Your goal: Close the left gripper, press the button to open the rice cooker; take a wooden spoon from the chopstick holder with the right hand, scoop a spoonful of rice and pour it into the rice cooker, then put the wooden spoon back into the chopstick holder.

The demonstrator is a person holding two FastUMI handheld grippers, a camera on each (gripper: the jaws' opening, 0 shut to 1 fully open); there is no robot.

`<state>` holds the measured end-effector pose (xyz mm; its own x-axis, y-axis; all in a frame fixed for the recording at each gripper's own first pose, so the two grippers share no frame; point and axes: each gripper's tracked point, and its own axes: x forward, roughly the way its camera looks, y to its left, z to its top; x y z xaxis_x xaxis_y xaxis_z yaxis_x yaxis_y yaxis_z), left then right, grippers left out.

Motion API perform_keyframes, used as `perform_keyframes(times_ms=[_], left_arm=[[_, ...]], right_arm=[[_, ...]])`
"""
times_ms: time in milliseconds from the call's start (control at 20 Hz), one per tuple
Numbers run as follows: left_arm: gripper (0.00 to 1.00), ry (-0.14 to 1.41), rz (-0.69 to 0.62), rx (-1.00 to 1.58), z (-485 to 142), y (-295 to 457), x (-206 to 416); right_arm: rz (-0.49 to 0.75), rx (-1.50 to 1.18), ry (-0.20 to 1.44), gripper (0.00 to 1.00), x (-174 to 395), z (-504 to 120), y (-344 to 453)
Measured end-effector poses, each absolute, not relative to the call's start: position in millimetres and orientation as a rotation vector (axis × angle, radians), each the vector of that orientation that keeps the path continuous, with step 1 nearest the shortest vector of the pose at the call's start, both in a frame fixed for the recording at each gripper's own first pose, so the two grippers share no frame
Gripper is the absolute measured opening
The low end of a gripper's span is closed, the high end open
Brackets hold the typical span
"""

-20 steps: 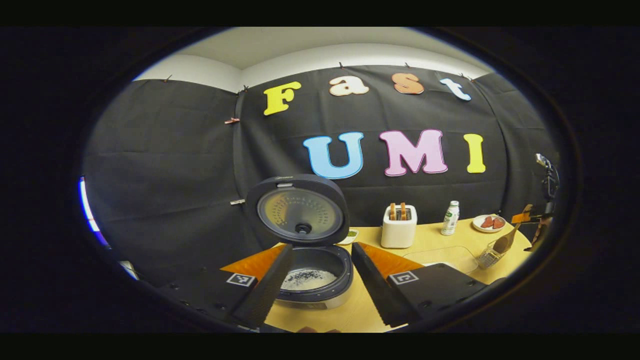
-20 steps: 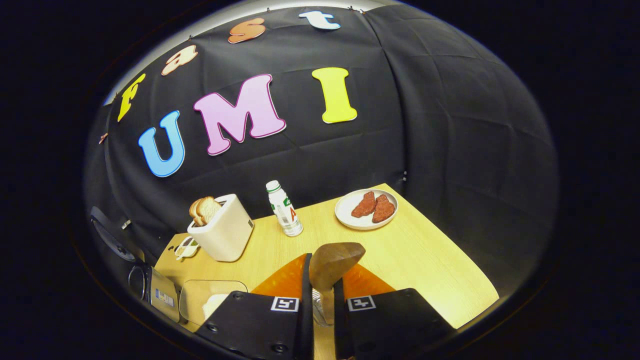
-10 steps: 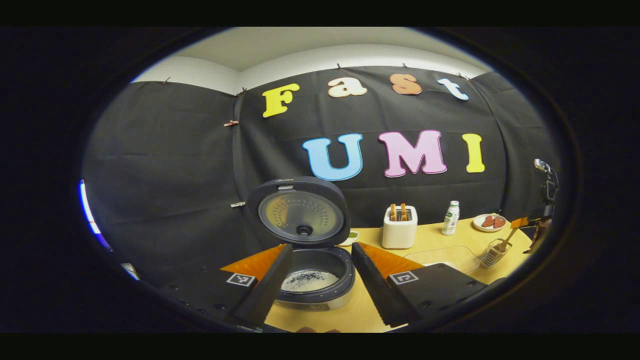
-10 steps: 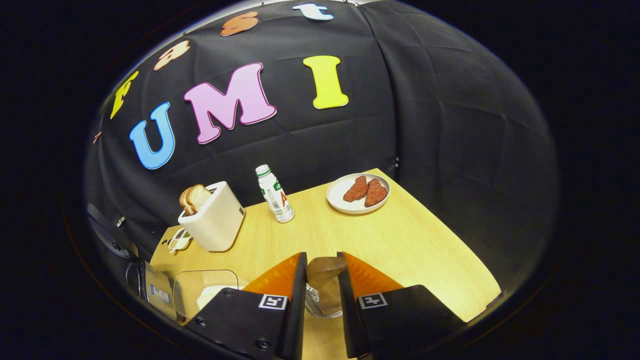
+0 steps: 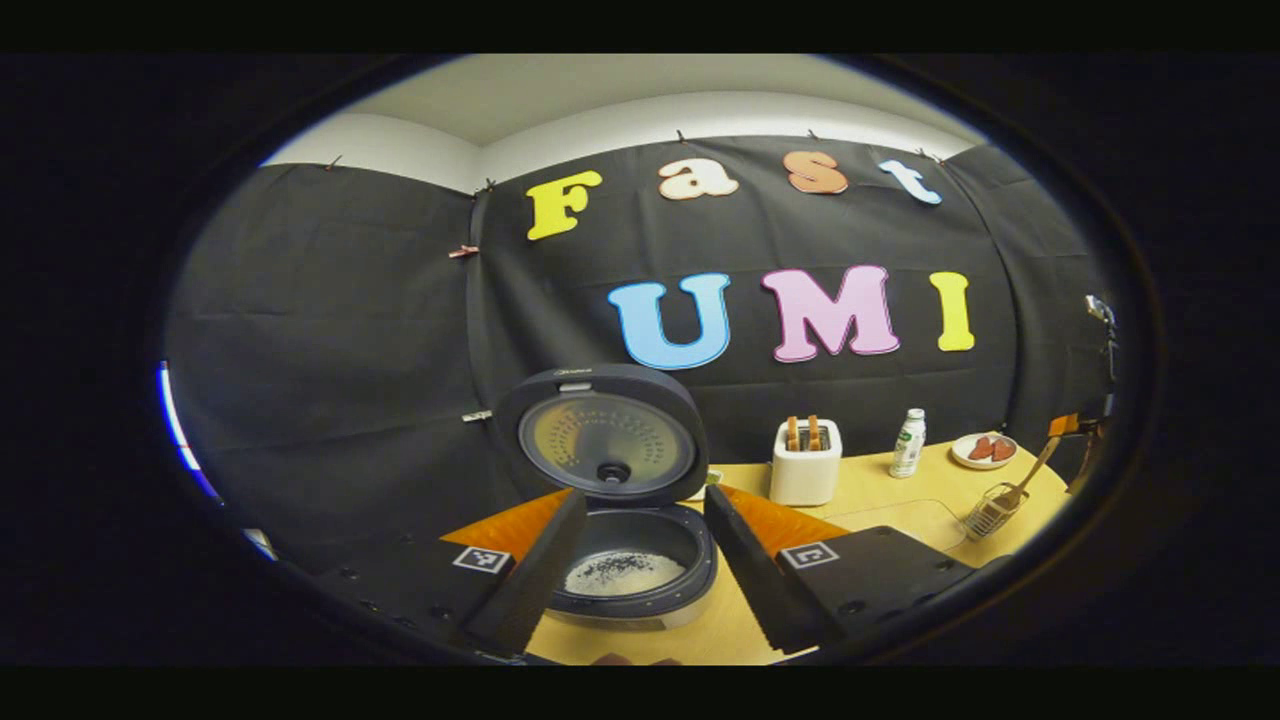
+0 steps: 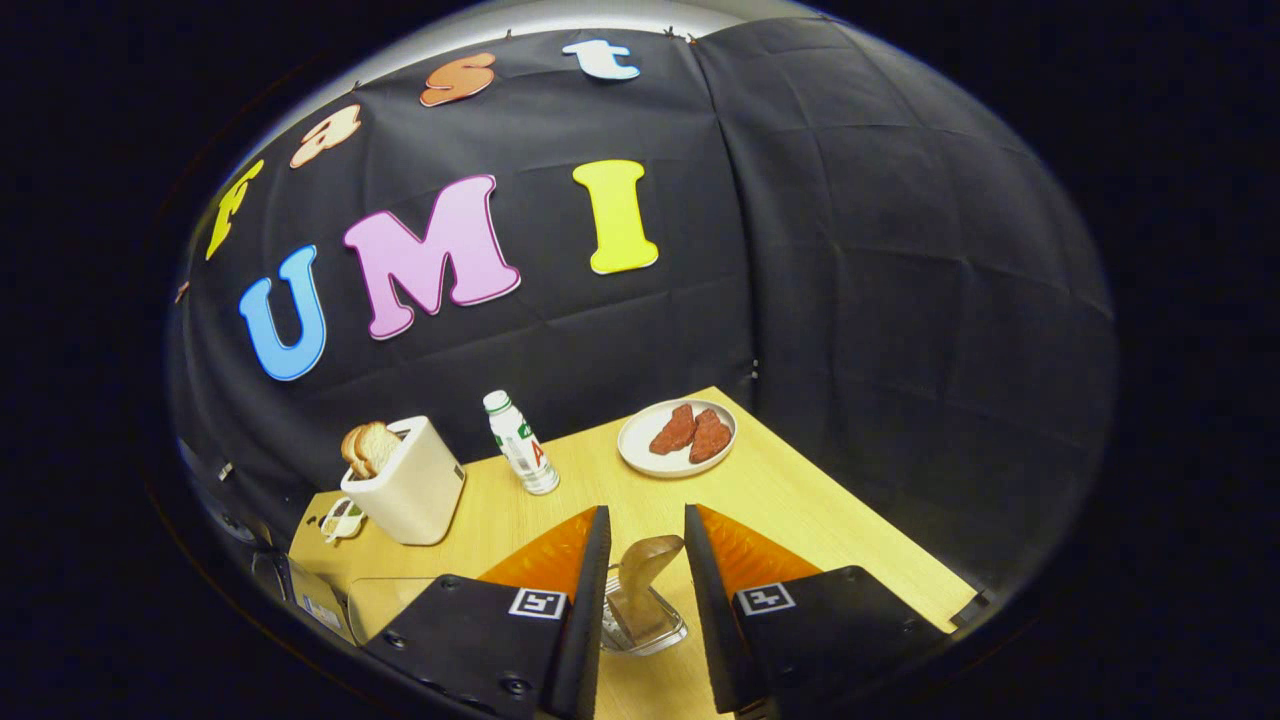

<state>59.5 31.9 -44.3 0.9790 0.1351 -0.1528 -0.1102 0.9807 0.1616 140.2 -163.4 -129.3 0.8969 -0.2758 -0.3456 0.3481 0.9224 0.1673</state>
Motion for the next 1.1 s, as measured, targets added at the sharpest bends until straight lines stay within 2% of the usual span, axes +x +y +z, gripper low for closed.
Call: perform_keyframes(times_ms=[300, 600, 650, 700, 850, 900, 950, 1100], left_arm=[[0.83, 0.116, 0.110, 0.148, -25, 41, 91], [0.84, 0.044, 0.101, 0.169, 6, 50, 123], [0.88, 0.040, 0.095, 0.141, 10, 52, 129], [0.84, 0.034, 0.089, 0.119, 15, 53, 134], [0.89, 0.000, 0.091, 0.113, 33, 64, 152], [0.85, -0.006, 0.085, 0.112, 38, 66, 157], [0.88, -0.009, 0.076, 0.111, 41, 66, 164], [0.85, -0.004, 0.051, 0.104, 47, 71, 181]], right_arm=[[-0.268, 0.221, 0.287, 0.47, 135, -109, -138], [-0.174, 0.083, 0.229, 0.47, 130, -88, -91], [-0.155, 0.055, 0.211, 0.39, 129, -83, -83], [-0.133, 0.025, 0.198, 0.47, 127, -78, -72], [-0.075, 0.007, 0.179, 0.49, 123, -72, -41], [-0.065, 0.014, 0.178, 0.49, 122, -70, -33], [-0.053, 0.017, 0.178, 0.49, 122, -68, -26], [-0.038, 0.016, 0.175, 0.49, 122, -64, -13]])
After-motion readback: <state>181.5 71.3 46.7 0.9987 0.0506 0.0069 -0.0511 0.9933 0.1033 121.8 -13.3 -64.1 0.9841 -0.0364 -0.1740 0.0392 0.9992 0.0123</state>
